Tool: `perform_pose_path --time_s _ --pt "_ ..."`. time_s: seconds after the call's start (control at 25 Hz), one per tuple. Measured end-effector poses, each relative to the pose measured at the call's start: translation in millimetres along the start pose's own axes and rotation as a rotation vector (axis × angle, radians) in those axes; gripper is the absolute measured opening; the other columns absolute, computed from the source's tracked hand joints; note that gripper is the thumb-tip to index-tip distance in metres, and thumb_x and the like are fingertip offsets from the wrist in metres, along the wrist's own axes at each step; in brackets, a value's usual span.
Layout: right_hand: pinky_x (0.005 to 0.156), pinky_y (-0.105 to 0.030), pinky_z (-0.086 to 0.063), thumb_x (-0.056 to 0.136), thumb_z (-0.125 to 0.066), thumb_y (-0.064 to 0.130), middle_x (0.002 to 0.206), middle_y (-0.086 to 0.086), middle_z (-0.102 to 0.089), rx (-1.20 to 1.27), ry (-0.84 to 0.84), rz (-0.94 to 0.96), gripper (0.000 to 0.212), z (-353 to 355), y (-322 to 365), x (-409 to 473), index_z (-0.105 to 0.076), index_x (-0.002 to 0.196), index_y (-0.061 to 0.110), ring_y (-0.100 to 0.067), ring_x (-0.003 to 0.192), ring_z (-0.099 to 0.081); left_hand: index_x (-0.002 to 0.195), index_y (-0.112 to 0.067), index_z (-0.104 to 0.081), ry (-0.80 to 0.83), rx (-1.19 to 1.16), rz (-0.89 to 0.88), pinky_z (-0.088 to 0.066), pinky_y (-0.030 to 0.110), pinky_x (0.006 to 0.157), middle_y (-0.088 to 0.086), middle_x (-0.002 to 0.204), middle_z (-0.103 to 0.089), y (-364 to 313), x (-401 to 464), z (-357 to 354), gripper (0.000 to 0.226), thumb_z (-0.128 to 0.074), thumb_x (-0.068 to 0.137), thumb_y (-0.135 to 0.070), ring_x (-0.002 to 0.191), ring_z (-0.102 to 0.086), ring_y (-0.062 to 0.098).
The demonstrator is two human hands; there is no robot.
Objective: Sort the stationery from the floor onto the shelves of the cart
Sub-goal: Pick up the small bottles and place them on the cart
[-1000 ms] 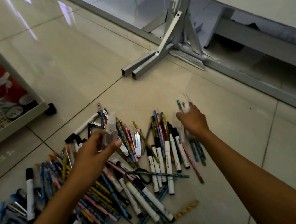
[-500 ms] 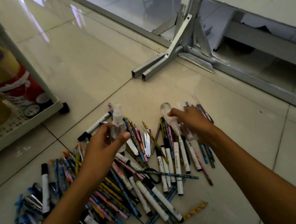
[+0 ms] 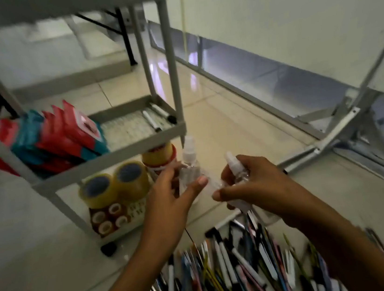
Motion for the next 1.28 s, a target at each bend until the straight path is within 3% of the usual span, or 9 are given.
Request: perform_pose_path --time_s 0.2,0.32,0.52,0.6,0.68,0.88,1.08,1.28 --pt "0.058 -0.028 -0.060 0.062 -0.085 0.033 0.083 0.004 -0.069 -0.227 -0.026 0.175 0.038 21.5 113.1 19.2 -0.061 0.090 0.029 -0.009 0.066 -0.069 0.112 -0.041 -0.056 -0.014 0.031 -0.050 -0.053 0.022 0.086 -0.018 0.116 -0.061 -68.1 41.5 56.6 0.045 -0.064 0.070 -0.057 0.104 -0.058 -0.004" --pt "0.057 -0.023 -0.058 0.064 -0.084 0.037 0.086 0.010 -0.067 -0.322 -0.018 0.277 0.036 36.2 181.9 26.7 -0.059 0.090 0.032 -0.004 0.067 -0.067 0.105 -0.043 -0.056 -0.069 0.070 -0.138 -0.052 0.012 0.078 -0.019 0.112 -0.059 -134.0 64.9 92.3 0.039 -0.062 0.069 -0.057 0.099 -0.056 -0.009" --pt "0.060 -0.025 -0.059 0.061 -0.085 0.034 0.081 0.008 -0.070 -0.349 -0.029 0.343 0.037 70.8 267.3 34.2 -0.062 0.089 0.029 -0.006 0.064 -0.069 0.113 -0.027 -0.061 -0.250 0.074 -0.298 -0.048 0.011 0.072 -0.011 0.109 -0.065 -256.6 103.1 148.6 0.045 -0.063 0.076 -0.052 0.097 -0.061 -0.001" --pt "0.058 -0.023 -0.058 0.061 -0.086 0.035 0.078 0.005 -0.071 -0.345 -0.045 0.355 0.037 85.4 288.7 37.2 -0.062 0.088 0.028 -0.006 0.062 -0.069 0.121 -0.023 -0.061 -0.309 0.136 -0.320 -0.051 0.020 0.077 -0.008 0.111 -0.066 -287.9 139.8 165.5 0.048 -0.066 0.080 -0.047 0.097 -0.063 0.007" --pt "0.056 -0.020 -0.056 0.061 -0.086 0.034 0.075 0.004 -0.071 -0.343 -0.068 0.354 0.038 98.2 299.4 40.5 -0.062 0.089 0.027 -0.007 0.061 -0.069 0.122 -0.019 -0.059 -0.285 0.210 -0.237 -0.053 0.034 0.085 -0.002 0.116 -0.065 -291.5 188.7 167.8 0.048 -0.068 0.082 -0.044 0.098 -0.062 0.016" --pt "0.054 -0.015 -0.051 0.064 -0.085 0.032 0.074 0.005 -0.072 -0.321 -0.074 0.326 0.037 115.5 295.5 43.1 -0.061 0.090 0.025 -0.007 0.061 -0.069 0.118 -0.007 -0.058 -0.175 0.464 -0.091 -0.048 0.032 0.081 0.013 0.114 -0.064 -251.1 262.7 131.3 0.046 -0.070 0.083 -0.034 0.096 -0.060 0.024" --pt "0.055 -0.016 -0.052 0.062 -0.083 0.036 0.073 0.003 -0.073 -0.262 -0.055 0.277 0.039 117.7 274.5 48.5 -0.062 0.092 0.023 -0.010 0.062 -0.070 0.125 -0.006 -0.050 -0.251 0.358 -0.038 -0.047 0.034 0.092 0.014 0.123 -0.059 -228.3 283.4 125.1 0.056 -0.077 0.078 -0.022 0.110 -0.058 0.029" --pt "0.055 -0.016 -0.050 0.063 -0.084 0.035 0.075 0.000 -0.072 -0.261 -0.032 0.267 0.039 117.7 268.7 51.5 -0.060 0.091 0.023 -0.013 0.062 -0.070 0.120 -0.009 -0.041 -0.305 0.371 -0.007 -0.049 0.036 0.091 0.016 0.122 -0.052 -211.3 295.0 130.6 0.065 -0.083 0.070 -0.018 0.108 -0.056 0.028"
Point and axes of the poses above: each hand's wrist, its own x-axis towards the middle knuckle, its own z-axis out of the back of the hand, y = z × x, the point moved 8 cm from there along x, towards the middle knuckle
